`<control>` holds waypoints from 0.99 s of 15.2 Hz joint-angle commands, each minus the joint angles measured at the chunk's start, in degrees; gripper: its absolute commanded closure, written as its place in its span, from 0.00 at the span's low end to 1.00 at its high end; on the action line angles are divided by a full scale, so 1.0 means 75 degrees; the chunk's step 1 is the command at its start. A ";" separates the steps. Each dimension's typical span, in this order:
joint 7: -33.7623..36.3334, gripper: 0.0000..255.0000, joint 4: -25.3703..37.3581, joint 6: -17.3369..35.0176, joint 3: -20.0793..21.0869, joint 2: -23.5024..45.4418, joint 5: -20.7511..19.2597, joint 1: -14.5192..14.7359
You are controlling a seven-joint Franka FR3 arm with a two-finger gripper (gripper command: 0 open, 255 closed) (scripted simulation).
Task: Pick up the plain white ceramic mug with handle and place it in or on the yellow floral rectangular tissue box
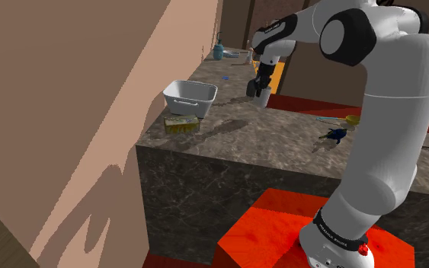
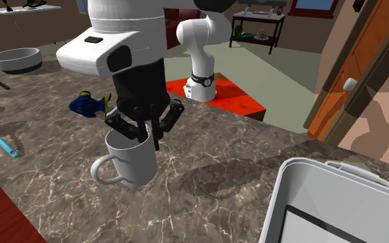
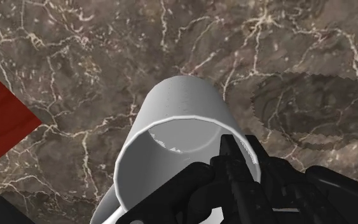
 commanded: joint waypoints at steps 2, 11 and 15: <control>0.0043 1.00 0.0227 -0.0286 -0.0019 -0.0068 -0.0051 0.0005; 0.0123 1.00 0.0975 -0.1153 -0.0067 -0.0206 -0.0154 -0.0016; 0.0145 1.00 0.1371 -0.1557 -0.0083 -0.0219 -0.0172 -0.0043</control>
